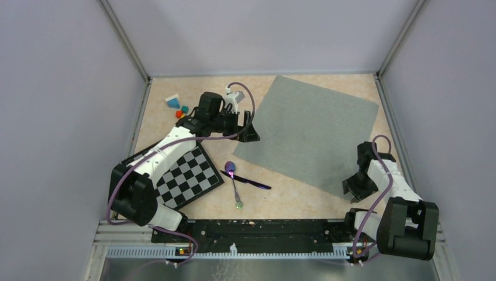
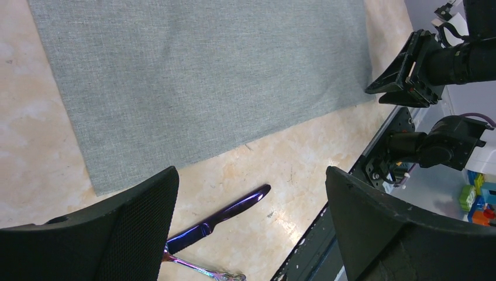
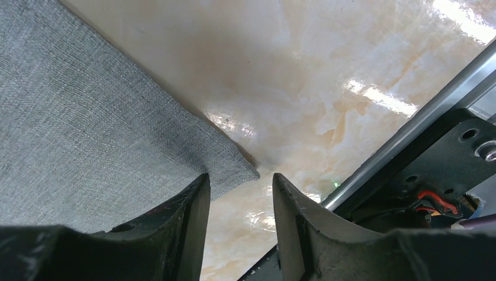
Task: Fold the napkin into a case and place the utensils inside
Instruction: Pick up the flattened napkin from the center of the board.
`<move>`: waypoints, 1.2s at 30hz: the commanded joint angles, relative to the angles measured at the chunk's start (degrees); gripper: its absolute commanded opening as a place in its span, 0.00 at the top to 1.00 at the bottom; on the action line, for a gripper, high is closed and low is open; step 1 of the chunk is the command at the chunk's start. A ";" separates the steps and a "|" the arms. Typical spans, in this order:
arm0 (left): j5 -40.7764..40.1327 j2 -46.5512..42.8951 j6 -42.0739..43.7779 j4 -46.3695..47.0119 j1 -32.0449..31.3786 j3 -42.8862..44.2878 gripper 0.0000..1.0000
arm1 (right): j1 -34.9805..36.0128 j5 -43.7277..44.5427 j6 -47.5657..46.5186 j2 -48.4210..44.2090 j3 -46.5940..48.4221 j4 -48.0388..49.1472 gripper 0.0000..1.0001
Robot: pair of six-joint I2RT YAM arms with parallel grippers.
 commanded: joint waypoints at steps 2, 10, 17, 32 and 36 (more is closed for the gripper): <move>2.04 0.03 -0.12 2.22 0.97 -0.60 0.01 | -0.99 0.67 -1.01 -0.18 1.30 1.62 0.56; 1.89 -0.37 -0.04 2.51 1.32 -1.22 0.01 | -1.78 -0.15 -1.16 1.39 -3.21 8.94 0.56; 1.27 -0.44 0.14 2.73 1.36 -1.72 0.01 | -1.88 -0.45 -0.21 -1.37 -6.92 11.98 0.72; -26.23 10.13 -18.65 -14.31 -1.69 5.05 0.08 | -1.86 -0.90 0.11 -6.34 -0.83 4.94 1.00; -40.08 13.36 -29.93 -21.77 -4.40 8.16 0.15 | -1.85 -1.25 -0.31 -7.30 -0.93 5.31 1.00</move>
